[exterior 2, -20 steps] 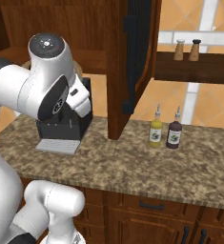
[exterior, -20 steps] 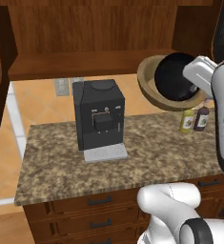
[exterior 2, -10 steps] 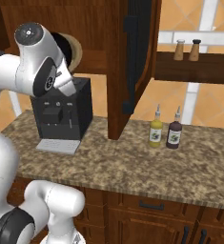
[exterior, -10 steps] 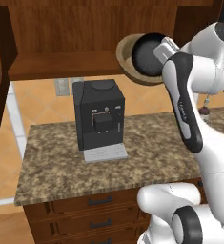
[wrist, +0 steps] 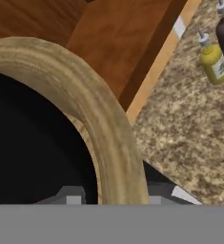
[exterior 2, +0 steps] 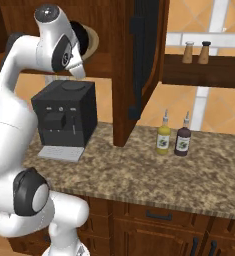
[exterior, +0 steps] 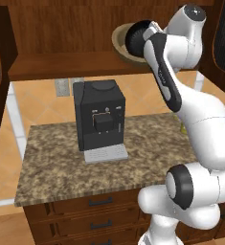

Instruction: Pick up the bowls on the counter and stack them on top of one another in the open cabinet. Place the smaller bowl on top of the larger bowl.

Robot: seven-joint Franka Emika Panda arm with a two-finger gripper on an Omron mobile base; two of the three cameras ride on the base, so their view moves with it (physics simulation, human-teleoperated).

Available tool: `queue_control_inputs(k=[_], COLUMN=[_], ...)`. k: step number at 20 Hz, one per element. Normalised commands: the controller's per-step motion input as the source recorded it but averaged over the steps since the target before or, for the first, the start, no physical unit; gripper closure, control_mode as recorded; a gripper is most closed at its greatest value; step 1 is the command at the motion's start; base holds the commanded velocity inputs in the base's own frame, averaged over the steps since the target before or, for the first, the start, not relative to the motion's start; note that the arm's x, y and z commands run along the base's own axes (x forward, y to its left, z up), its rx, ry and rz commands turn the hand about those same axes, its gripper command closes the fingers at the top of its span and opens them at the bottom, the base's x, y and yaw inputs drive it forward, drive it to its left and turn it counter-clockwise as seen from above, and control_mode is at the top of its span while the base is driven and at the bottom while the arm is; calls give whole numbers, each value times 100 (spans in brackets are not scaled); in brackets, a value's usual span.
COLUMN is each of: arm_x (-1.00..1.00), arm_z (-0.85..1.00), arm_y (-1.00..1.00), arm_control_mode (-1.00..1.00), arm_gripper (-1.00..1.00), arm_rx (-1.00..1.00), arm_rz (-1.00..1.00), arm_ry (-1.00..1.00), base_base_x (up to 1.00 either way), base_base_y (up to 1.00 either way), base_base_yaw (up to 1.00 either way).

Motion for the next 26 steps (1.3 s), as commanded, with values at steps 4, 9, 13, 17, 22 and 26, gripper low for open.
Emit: queue_control_inputs(k=[4, 9, 13, 17, 22, 26], arm_x=[95, 100, 100, 94, 10, -100], arm_z=[-23, -20, -26, -25, -10, -4], arm_y=[0, 0, 0, 0, 0, -2], arm_control_mode=[-100, -100, -100, -100, -100, -100], arm_gripper=[100, 100, -100, -100, -100, -100], arm_rx=[0, 0, 0, 0, 0, 0], arm_rz=[-5, -5, -4, -3, 0, -6], arm_ry=[4, 0, 0, -3, -13, -53], base_base_x=[0, 0, 0, 0, 0, 0], base_base_y=[0, 0, 0, 0, 0, 0], base_base_yaw=[0, 0, 0, 0, 0, 0])
